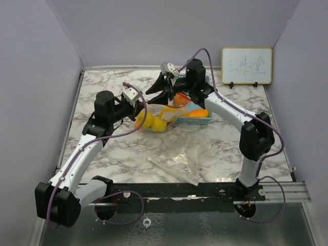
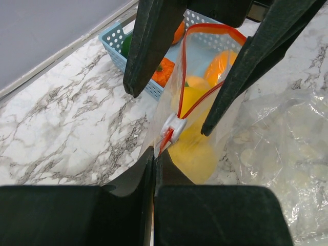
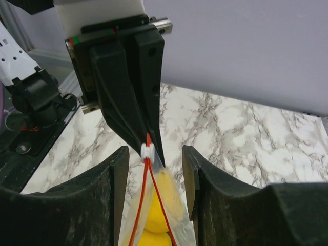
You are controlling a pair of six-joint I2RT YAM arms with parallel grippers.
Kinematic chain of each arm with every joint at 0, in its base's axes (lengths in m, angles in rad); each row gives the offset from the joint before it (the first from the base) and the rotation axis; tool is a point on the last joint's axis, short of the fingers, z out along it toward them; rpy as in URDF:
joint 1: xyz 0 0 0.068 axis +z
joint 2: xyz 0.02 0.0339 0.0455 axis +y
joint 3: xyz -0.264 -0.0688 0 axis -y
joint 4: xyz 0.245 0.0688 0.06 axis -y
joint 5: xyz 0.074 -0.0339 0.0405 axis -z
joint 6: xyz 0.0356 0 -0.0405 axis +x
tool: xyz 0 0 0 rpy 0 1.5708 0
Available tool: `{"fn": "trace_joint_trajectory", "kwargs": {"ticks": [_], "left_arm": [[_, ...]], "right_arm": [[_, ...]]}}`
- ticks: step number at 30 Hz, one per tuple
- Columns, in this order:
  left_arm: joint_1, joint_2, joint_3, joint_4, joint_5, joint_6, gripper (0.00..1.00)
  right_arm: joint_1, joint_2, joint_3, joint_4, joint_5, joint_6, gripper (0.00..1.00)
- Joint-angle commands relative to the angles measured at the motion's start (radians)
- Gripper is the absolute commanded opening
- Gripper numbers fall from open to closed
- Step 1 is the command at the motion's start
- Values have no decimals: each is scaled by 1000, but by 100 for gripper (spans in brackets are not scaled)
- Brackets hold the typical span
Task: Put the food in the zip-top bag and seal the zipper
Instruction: Zip the zipper food storage bag at the center of the board.
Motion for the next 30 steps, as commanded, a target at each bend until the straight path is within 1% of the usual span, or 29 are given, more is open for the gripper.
{"fn": "trace_joint_trajectory", "kwargs": {"ticks": [1, 6, 8, 14, 17, 22, 30], "left_arm": [[4, -1, 3, 41, 34, -13, 0], [4, -3, 4, 34, 30, -7, 0], [4, -4, 4, 35, 29, -8, 0], [5, -8, 3, 31, 27, -6, 0], [5, -10, 5, 25, 26, -3, 0], [8, -20, 4, 12, 16, 1, 0], [18, -33, -4, -1, 5, 9, 0]], "right_arm": [[32, 21, 35, 39, -11, 20, 45], [39, 21, 36, 7, -8, -3, 43], [39, 20, 36, -2, -3, -11, 39], [41, 29, 62, -66, 2, -45, 18], [40, 31, 76, -131, 17, -92, 3], [34, 9, 70, -253, 94, -214, 2], [-18, -38, 28, -343, 200, -312, 2]]}}
